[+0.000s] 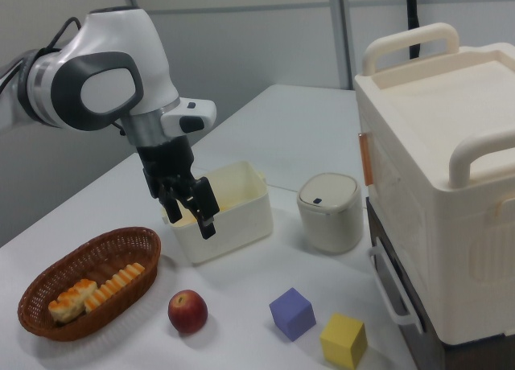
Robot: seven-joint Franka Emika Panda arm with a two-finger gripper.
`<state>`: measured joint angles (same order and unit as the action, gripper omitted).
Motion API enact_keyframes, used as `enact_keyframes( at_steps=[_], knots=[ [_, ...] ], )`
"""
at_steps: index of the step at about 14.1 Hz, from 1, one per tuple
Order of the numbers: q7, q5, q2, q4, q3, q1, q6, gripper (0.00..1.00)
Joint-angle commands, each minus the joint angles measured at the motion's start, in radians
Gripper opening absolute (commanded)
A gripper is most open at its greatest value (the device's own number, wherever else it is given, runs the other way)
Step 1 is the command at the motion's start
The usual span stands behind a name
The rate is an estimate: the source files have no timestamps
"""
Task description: Put the bread on the table
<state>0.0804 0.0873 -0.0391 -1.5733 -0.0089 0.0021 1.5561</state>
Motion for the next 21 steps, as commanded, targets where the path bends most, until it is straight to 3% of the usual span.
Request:
enact_keyframes(
  at_steps=[1, 21],
  knots=[
    [-0.045, -0.017, 0.016, -0.019, 0.001, -0.007, -0.017, 1.00],
    [-0.045, -0.017, -0.010, -0.019, 0.003, -0.004, 0.030, 1.00]
  ],
)
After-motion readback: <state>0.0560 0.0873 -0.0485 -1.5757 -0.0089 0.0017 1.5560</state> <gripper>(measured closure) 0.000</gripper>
